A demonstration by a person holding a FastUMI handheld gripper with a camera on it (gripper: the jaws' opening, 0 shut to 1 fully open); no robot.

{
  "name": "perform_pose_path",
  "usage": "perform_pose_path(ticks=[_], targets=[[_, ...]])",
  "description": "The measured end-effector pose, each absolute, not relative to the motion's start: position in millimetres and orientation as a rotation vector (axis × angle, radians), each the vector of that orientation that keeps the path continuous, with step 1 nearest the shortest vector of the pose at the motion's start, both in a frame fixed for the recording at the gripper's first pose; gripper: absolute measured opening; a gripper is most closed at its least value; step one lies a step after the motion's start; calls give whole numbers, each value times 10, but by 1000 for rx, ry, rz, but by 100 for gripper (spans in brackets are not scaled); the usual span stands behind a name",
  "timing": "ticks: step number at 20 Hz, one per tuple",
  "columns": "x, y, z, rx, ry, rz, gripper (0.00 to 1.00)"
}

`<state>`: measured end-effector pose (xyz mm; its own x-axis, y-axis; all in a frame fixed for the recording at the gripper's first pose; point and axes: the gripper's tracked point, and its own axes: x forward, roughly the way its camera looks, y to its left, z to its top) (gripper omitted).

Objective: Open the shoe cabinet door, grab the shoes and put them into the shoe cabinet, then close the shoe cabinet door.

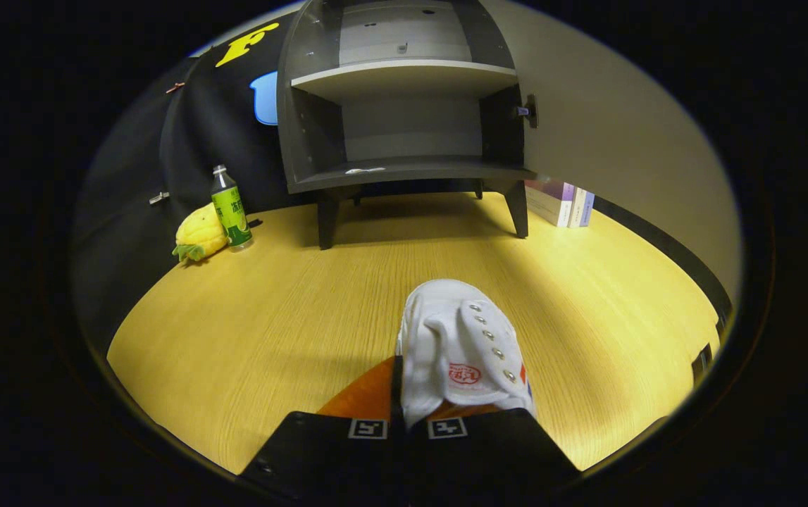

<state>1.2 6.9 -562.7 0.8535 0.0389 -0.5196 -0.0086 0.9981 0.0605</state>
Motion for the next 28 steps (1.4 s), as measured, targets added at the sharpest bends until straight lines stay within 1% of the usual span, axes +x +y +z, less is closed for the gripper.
perform_pose_path(ticks=[4,6,11,16,19,20,24,28], targets=[[-4,28,-5312,61,548,56,6],[-32,28,-5022,73,540,69,6],[38,29,-3943,63,459,88,6],[385,73,-2771,50,362,90,6],[733,126,-2203,52,315,99,6],[881,164,-2109,50,310,108,6],[1573,230,-1779,42,290,118,6],[2325,240,-1692,-18,309,121,6]])
